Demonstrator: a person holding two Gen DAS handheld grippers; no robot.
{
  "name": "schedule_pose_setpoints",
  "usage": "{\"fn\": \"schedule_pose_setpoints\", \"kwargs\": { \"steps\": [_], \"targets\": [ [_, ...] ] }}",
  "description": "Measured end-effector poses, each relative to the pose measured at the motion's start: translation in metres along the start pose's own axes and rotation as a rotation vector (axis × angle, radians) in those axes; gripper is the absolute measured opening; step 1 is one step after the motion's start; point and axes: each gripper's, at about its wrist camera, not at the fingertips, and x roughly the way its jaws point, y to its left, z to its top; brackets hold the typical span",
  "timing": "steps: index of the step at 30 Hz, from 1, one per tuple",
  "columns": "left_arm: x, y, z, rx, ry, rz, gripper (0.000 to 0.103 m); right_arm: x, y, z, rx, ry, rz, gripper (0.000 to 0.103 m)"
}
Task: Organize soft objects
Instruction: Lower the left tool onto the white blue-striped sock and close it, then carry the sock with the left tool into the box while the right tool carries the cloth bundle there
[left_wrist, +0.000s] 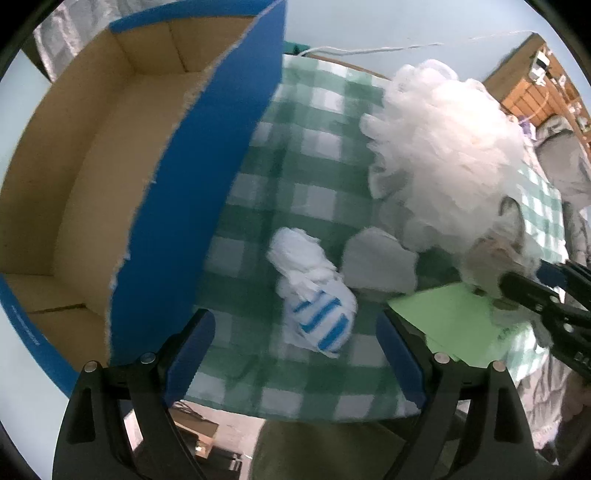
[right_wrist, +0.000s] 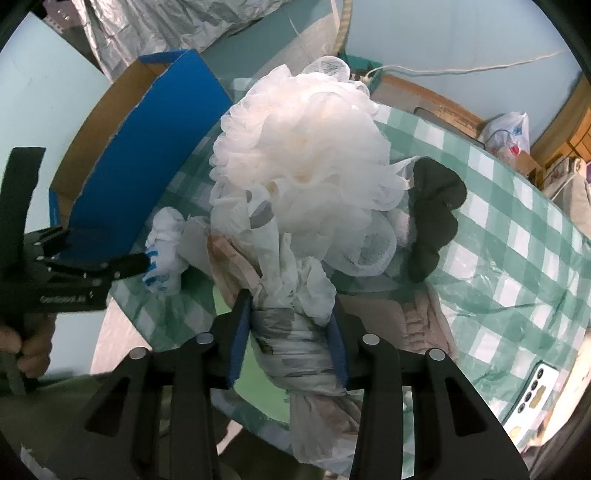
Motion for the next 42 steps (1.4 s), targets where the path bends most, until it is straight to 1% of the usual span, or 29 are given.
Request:
{"fn": "schedule_pose_setpoints", "kwargs": {
  "steps": [1,3,4,7,9,10,12,16,18,19,21,22,24,25,26,27,32,37,39,40,42],
  "targets": [
    [0.001,-0.002,-0.002,0.006,0.006,-0.006,0.090,0.001,0.002,0.000,-0.002,0.002,-0.007,0.050],
    [0.006,-0.011,-0.002,0.035,0.019,-0.018,0.090,0.006,0.004,0.000,-0.014,0.006,-0.026,0.056],
    [0.008,-0.016,-0.003,0.055,0.023,-0.017,0.090,0.008,0.005,0.000,-0.019,0.009,-0.033,0.058],
    [0.021,-0.027,-0.003,0.117,0.045,0.033,0.090,0.015,0.006,0.000,-0.031,0.015,-0.044,0.058],
    [0.031,-0.028,0.000,0.122,0.058,0.051,0.090,0.019,0.006,0.000,-0.039,0.022,-0.059,0.057],
    [0.035,-0.027,0.002,0.115,0.064,0.052,0.090,0.020,0.007,0.000,-0.043,0.026,-0.067,0.050],
    [0.042,-0.024,0.007,0.095,0.069,0.049,0.090,0.020,0.006,-0.001,-0.039,0.031,-0.058,0.039],
    [0.050,-0.017,0.011,0.065,0.089,0.048,0.090,0.014,0.009,-0.004,-0.044,0.013,-0.043,0.033],
    [0.054,-0.015,0.014,0.062,0.092,0.050,0.089,0.009,0.010,-0.006,-0.047,-0.001,-0.040,0.033],
    [0.055,-0.014,0.015,0.062,0.092,0.054,0.088,0.005,0.010,-0.006,-0.047,-0.010,-0.038,0.032],
    [0.058,-0.012,0.017,0.056,0.097,0.057,0.079,0.000,0.010,-0.007,-0.038,-0.021,-0.037,0.032],
    [0.060,-0.010,0.018,0.049,0.103,0.058,0.077,-0.002,0.010,-0.008,-0.033,-0.024,-0.037,0.032],
    [0.063,-0.006,0.019,0.033,0.112,0.055,0.065,-0.006,0.009,-0.009,-0.021,-0.030,-0.034,0.032],
    [0.065,-0.003,0.025,0.028,0.115,0.056,0.061,-0.009,0.009,-0.009,-0.016,-0.034,-0.033,0.032],
    [0.067,0.001,0.025,0.024,0.116,0.056,0.051,-0.012,0.009,-0.010,-0.011,-0.040,-0.031,0.032],
    [0.066,0.002,0.026,0.024,0.115,0.055,0.048,-0.013,0.009,-0.011,-0.008,-0.044,-0.030,0.032],
    [0.054,0.005,0.024,0.051,0.063,0.050,0.044,-0.024,0.009,-0.015,0.007,-0.064,-0.022,0.032],
    [0.034,0.005,0.023,0.075,0.028,0.043,0.044,-0.032,0.010,-0.015,0.024,-0.086,-0.014,0.032],
    [0.023,-0.002,0.019,0.077,0.018,0.040,0.044,-0.036,0.010,-0.014,0.028,-0.094,-0.010,0.032],
    [0.016,0.007,0.019,0.079,0.012,0.038,0.044,-0.038,0.011,-0.015,0.030,-0.100,-0.007,0.032],
    [0.007,0.006,0.023,0.089,-0.006,0.035,0.044,-0.041,0.012,-0.014,0.033,-0.108,-0.002,0.032]
  ]
}}
